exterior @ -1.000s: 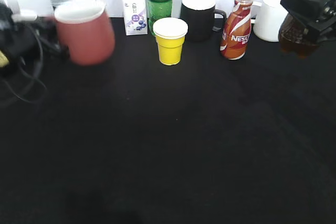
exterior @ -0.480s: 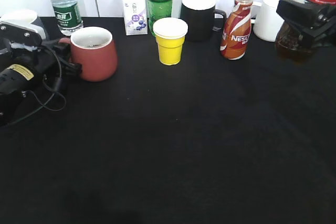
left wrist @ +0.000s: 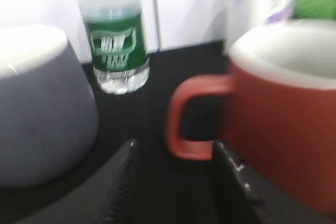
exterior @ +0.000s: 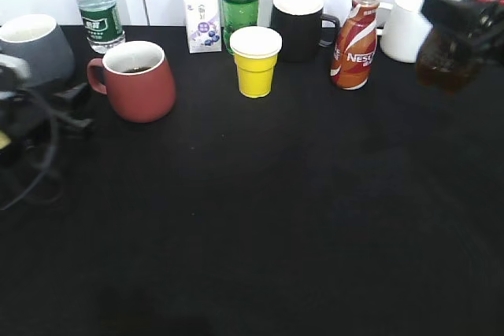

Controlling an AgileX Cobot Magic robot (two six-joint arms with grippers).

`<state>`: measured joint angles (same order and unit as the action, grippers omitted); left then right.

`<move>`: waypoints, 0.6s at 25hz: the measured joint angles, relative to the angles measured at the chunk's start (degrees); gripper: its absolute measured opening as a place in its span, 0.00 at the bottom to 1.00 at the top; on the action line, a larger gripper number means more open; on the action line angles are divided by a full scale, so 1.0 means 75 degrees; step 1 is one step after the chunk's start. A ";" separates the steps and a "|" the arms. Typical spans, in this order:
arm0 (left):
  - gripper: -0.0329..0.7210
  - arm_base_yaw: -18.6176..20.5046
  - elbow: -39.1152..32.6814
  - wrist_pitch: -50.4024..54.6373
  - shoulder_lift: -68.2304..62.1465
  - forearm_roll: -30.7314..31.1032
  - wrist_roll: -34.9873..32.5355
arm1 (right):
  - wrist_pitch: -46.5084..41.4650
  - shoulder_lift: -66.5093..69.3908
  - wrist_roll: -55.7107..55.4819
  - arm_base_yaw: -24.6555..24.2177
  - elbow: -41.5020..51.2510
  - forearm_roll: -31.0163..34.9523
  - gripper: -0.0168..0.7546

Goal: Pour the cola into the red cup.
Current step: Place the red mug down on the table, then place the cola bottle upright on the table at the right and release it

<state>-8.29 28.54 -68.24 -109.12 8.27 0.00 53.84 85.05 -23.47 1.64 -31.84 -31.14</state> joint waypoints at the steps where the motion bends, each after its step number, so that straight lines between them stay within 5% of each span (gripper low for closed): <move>1: 0.50 -0.0092 -0.0362 0.0000 0.0477 0.0040 0.0000 | 0.0057 0.0325 0.0314 0.0000 -0.0114 0.0387 0.66; 6: 0.50 -0.0909 -0.0800 0.0868 0.2474 0.0799 0.0128 | 0.1583 0.2552 0.1463 0.0000 -0.0870 0.1277 0.66; 15: 0.50 -0.0944 -0.0806 0.0973 0.2520 0.0973 0.0154 | 0.2014 0.4206 0.1961 0.0000 -0.1483 0.1388 0.66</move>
<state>-15.37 22.50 -60.95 -90.22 15.57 1.16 68.94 116.60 -8.76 1.64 -42.97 -20.73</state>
